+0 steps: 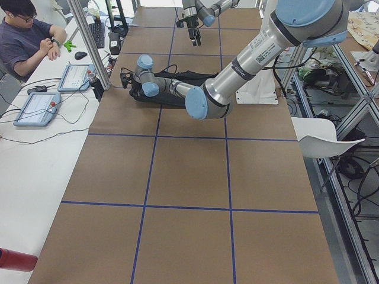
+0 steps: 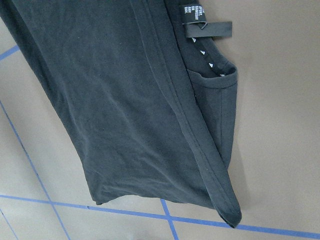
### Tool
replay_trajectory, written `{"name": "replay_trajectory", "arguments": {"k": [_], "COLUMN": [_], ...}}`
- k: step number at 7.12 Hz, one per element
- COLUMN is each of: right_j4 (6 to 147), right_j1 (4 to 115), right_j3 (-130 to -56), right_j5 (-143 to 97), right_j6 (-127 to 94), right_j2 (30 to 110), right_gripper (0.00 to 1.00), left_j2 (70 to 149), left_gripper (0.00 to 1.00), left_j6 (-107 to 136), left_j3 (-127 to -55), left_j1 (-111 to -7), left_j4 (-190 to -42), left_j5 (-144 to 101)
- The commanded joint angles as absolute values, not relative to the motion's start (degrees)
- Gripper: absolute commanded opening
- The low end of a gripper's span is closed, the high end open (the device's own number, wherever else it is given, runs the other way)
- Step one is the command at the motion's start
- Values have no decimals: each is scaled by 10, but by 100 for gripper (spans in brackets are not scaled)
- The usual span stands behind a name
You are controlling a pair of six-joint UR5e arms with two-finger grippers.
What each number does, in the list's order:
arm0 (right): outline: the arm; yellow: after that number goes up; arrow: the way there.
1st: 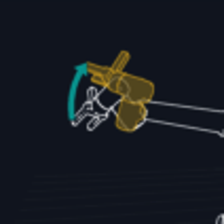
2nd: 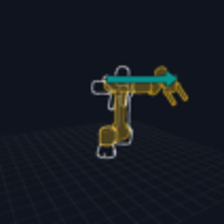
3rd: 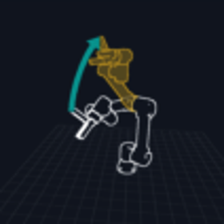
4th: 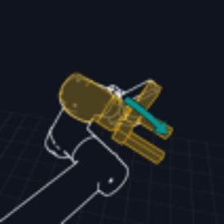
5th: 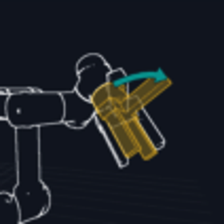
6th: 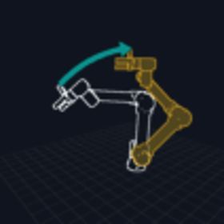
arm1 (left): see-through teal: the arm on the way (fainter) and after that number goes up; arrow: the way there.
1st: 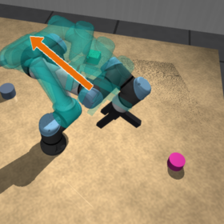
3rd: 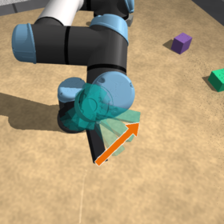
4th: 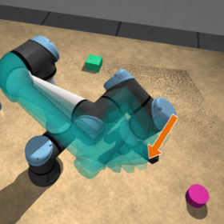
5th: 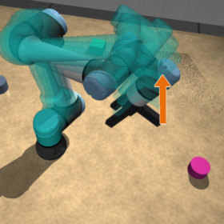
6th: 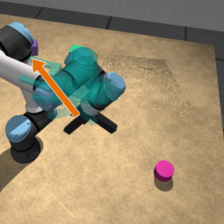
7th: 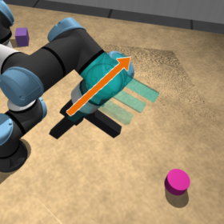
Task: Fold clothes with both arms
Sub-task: 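Release the shirt and withdraw the left gripper while the right gripper lowers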
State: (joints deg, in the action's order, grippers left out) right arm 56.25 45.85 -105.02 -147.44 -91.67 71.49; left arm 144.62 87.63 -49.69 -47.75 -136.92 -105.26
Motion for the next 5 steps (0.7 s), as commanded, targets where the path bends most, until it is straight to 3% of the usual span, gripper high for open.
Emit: {"name": "replay_trajectory", "arguments": {"k": [1,2,3,5], "right_j4": [562,562,562,563], "right_j1": [448,447,448,426], "right_j3": [-1050,-1049,-1049,-1054], "right_j5": [-1457,-1457,-1456,-1390], "right_j6": [-917,-917,-918,-917], "right_j2": [714,715,715,711], "right_gripper": [100,100,100,100], "left_j2": [1446,1445,1443,1441], "left_gripper": [0,0,99,100], "left_j6": [876,876,871,853], "left_j3": [-497,-497,-497,-545], "left_j1": [-482,-482,-482,-507], "left_j4": [-1369,-1369,-1369,-1358], "left_j5": [-1053,-1053,-1052,-1069]}}
